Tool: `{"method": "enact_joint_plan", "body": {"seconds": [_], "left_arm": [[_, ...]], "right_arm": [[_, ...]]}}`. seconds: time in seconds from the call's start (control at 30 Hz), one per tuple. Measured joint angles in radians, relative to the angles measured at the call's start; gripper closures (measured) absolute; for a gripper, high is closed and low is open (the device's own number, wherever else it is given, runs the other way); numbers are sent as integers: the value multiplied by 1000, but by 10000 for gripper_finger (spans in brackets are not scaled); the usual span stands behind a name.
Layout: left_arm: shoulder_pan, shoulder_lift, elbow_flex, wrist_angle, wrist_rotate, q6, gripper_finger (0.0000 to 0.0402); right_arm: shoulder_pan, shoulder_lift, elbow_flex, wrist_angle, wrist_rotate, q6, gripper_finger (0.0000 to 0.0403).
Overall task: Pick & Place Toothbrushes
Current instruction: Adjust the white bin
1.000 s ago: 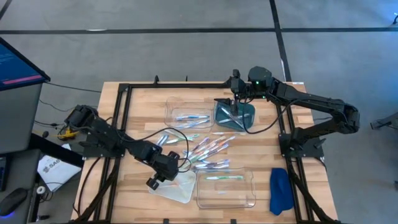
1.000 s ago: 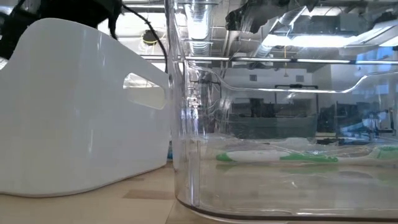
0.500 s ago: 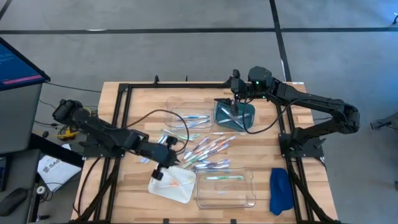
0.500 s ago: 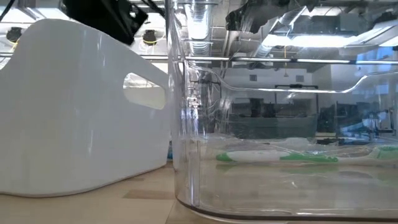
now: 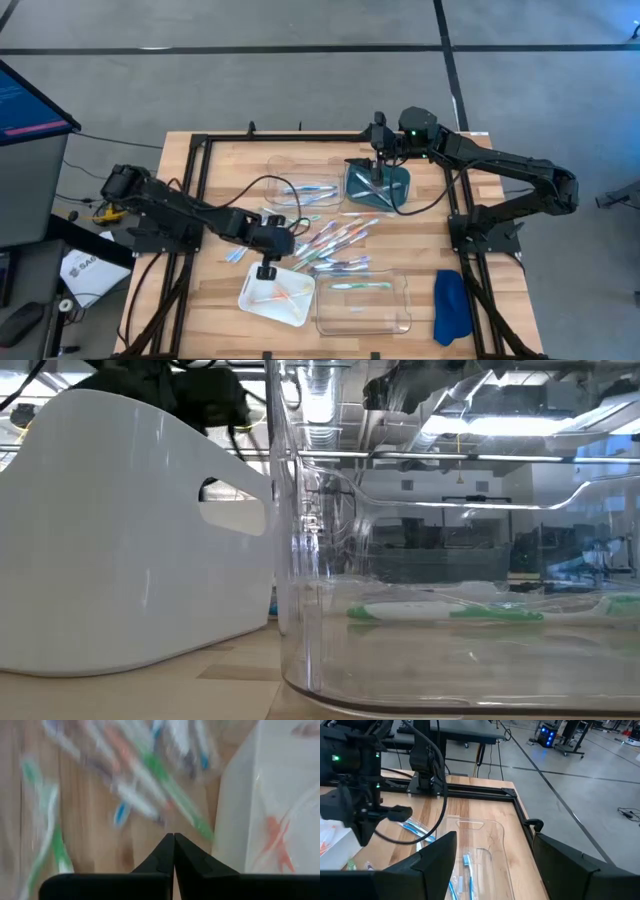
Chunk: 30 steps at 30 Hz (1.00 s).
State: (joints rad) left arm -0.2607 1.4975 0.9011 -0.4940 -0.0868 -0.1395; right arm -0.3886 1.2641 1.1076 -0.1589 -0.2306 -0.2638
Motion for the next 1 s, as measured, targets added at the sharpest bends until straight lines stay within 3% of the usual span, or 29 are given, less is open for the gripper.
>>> {"method": "enact_joint_plan", "body": {"seconds": [0.23,0.5,1.0], "left_arm": [[-18,-2,0,-77,10,-128,401],[-34,-2,0,-86,120,-200,401],[-118,-2,0,-90,125,-326,401]], "right_arm": [[0,0,0,1,0,1,148],[0,0,0,1,0,2,148],[0,0,0,1,0,2,148]]}}
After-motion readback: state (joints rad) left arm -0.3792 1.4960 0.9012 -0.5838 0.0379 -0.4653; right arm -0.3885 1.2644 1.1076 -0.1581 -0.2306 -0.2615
